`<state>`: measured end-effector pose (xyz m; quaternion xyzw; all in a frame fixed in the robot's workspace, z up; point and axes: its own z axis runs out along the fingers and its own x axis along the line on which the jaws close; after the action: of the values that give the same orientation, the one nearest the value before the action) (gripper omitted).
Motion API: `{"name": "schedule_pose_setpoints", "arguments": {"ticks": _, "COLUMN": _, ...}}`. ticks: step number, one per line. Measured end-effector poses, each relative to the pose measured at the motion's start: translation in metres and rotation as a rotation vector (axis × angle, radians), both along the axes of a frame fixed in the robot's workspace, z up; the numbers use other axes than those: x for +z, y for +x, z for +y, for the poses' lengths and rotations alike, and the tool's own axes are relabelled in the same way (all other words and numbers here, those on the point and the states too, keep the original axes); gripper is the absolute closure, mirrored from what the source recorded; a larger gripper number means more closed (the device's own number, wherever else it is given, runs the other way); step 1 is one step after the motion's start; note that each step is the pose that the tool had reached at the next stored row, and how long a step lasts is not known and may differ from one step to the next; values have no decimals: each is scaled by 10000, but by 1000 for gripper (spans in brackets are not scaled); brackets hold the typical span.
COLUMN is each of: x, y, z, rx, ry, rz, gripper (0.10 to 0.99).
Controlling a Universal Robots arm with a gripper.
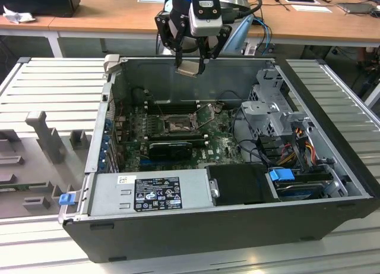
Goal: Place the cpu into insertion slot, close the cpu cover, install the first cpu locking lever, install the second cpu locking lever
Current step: 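Place the cpu into insertion slot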
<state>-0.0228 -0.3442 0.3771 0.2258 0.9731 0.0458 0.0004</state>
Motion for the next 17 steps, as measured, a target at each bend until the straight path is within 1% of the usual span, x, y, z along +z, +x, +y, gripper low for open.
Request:
{"name": "schedule_pose_setpoints", "arguments": {"ticks": 15, "x": 0, "y": 0, "z": 0, "rx": -384, "ry": -1, "rz": 0, "gripper": 561}}
{"name": "schedule_pose_setpoints", "arguments": {"ticks": 17, "x": 0, "y": 0, "z": 0, "rx": -499, "ry": 0, "rz": 0, "gripper": 561}}
